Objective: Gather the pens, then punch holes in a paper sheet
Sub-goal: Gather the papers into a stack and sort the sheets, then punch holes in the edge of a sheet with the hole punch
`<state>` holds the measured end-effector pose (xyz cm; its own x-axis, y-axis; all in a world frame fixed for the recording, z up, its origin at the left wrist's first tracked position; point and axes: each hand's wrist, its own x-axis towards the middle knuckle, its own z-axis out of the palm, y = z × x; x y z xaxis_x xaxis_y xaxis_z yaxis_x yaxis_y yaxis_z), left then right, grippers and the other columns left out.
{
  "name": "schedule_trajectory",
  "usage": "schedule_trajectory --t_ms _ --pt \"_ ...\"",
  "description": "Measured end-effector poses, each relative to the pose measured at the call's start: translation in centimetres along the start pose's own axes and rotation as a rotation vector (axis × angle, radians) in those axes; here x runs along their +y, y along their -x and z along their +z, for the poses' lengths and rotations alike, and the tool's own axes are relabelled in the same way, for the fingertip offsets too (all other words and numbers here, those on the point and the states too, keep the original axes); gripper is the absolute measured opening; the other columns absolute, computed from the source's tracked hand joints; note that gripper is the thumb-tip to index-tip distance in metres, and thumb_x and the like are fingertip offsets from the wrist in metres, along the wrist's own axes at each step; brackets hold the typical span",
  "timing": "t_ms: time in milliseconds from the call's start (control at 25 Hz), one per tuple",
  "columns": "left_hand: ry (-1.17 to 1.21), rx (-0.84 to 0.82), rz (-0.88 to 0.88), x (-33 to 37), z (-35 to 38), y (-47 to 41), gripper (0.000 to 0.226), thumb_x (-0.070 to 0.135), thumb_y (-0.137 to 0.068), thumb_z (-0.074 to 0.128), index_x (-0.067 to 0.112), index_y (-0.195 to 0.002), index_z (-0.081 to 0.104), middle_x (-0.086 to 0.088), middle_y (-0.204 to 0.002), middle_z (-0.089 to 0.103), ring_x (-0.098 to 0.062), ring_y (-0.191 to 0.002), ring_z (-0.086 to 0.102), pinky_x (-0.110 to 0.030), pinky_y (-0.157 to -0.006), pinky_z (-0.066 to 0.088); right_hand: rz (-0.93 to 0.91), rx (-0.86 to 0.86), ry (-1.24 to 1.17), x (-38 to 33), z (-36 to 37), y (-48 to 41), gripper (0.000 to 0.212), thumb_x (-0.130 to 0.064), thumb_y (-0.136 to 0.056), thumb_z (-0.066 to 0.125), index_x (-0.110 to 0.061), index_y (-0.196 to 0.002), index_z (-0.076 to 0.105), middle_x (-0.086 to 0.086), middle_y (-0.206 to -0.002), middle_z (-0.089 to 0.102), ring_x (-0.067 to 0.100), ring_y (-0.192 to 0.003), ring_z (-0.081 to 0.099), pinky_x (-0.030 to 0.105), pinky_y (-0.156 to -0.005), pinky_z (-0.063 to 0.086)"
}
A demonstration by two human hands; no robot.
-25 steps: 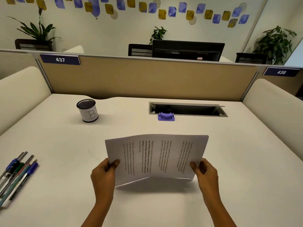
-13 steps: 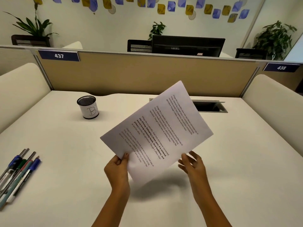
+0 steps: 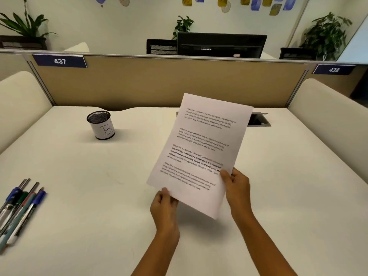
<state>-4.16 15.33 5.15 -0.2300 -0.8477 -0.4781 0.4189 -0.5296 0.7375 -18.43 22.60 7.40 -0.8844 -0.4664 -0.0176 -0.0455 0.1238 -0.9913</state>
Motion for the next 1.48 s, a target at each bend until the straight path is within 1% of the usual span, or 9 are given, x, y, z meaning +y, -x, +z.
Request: schedule_trajectory --t_ms 200,400,600,720,840,920,1040,1240,1480 --pt "-0.150 0.203 0.074 1.0 -2.2 -1.3 0.027 0.010 -0.099 0.030 0.007 -0.109 0.055 -0.010 -0.110 0.061 -0.028 -0.093 0.064 -0.040 -0.088 0.051 0.045 -0.024 0.188 0.4 -4.9 -4.3 0.009 -0.016 -0.089 0.060 -0.021 -0.084 0.066 0.007 -0.089 0.072 0.029 -0.085 0.068 0.047 -0.082 0.056" --pt "-0.272 0.233 0.079 1.0 -3.5 -2.1 0.032 0.005 -0.095 0.028 0.006 -0.104 0.059 -0.011 -0.103 0.063 -0.025 -0.087 0.064 -0.042 -0.093 0.050 0.122 -0.109 0.407 1.7 -8.6 -8.0 0.009 -0.015 -0.090 0.058 -0.017 -0.090 0.067 0.008 -0.094 0.071 0.026 -0.083 0.067 0.040 -0.081 0.054" --pt "-0.346 0.124 0.047 1.1 -2.0 -3.5 0.032 0.003 -0.094 0.031 0.004 -0.104 0.061 -0.011 -0.099 0.065 -0.025 -0.084 0.064 -0.035 -0.080 0.053 0.219 -0.127 0.606 4.0 -9.5 -10.0 0.015 -0.014 -0.091 0.054 -0.007 -0.084 0.065 0.013 -0.088 0.067 0.028 -0.076 0.062 0.031 -0.069 0.046" --pt "-0.562 0.003 0.014 1.3 -0.1 -5.4 0.029 0.006 -0.093 0.036 0.008 -0.103 0.063 -0.009 -0.096 0.067 -0.021 -0.071 0.058 -0.030 -0.069 0.049 0.242 -0.153 0.685 4.8 -9.6 -10.6 0.017 -0.016 -0.092 0.054 -0.003 -0.087 0.064 0.013 -0.086 0.064 0.028 -0.076 0.060 0.027 -0.066 0.043" --pt "-0.757 -0.146 -0.018 1.9 3.1 -7.8 0.024 0.013 -0.092 0.047 0.007 -0.107 0.065 -0.009 -0.099 0.070 -0.021 -0.072 0.056 -0.030 -0.069 0.047 0.222 -0.152 0.740 5.3 -9.8 -11.0 0.023 -0.019 -0.092 0.055 -0.004 -0.075 0.057 0.007 -0.072 0.058 0.021 -0.065 0.052 0.023 -0.050 0.032" --pt "-0.797 -0.197 -0.005 2.4 6.1 -9.7 0.022 0.015 -0.090 0.055 0.004 -0.106 0.065 -0.012 -0.102 0.070 -0.022 -0.077 0.061 -0.031 -0.073 0.050 0.207 -0.133 0.754 5.6 -10.0 -11.3 0.025 -0.019 -0.091 0.057 -0.002 -0.073 0.057 0.008 -0.070 0.058 0.027 -0.069 0.051 0.024 -0.052 0.031" --pt "-0.703 -0.238 -0.056 3.3 11.4 -13.3 0.028 0.008 -0.089 0.059 -0.007 -0.112 0.060 -0.019 -0.107 0.065 -0.028 -0.088 0.064 -0.033 -0.079 0.055 0.189 -0.099 0.721 6.2 -10.2 -11.4 0.024 -0.020 -0.090 0.059 0.003 -0.093 0.062 0.016 -0.090 0.066 0.032 -0.081 0.058 0.028 -0.062 0.037" --pt "-0.162 -0.275 -0.495 3.1 19.3 -18.2 0.047 0.017 -0.096 0.052 -0.003 -0.136 0.040 -0.018 -0.138 0.050 -0.032 -0.126 0.051 -0.037 -0.102 0.044 0.164 -0.081 0.687 7.3 -10.1 -11.0 0.022 -0.024 -0.091 0.057 -0.004 -0.103 0.061 0.010 -0.098 0.067 0.024 -0.085 0.059 0.026 -0.070 0.040" --pt "-0.192 -0.191 -0.472 0.3 24.6 -21.2 0.052 0.030 -0.097 0.047 0.001 -0.140 0.038 -0.013 -0.144 0.046 -0.026 -0.130 0.047 -0.034 -0.107 0.037 0.145 -0.010 0.714 8.2 -9.5 -10.4 0.033 -0.027 -0.094 0.053 -0.005 -0.118 0.056 0.012 -0.109 0.067 0.030 -0.097 0.062 0.027 -0.076 0.042"
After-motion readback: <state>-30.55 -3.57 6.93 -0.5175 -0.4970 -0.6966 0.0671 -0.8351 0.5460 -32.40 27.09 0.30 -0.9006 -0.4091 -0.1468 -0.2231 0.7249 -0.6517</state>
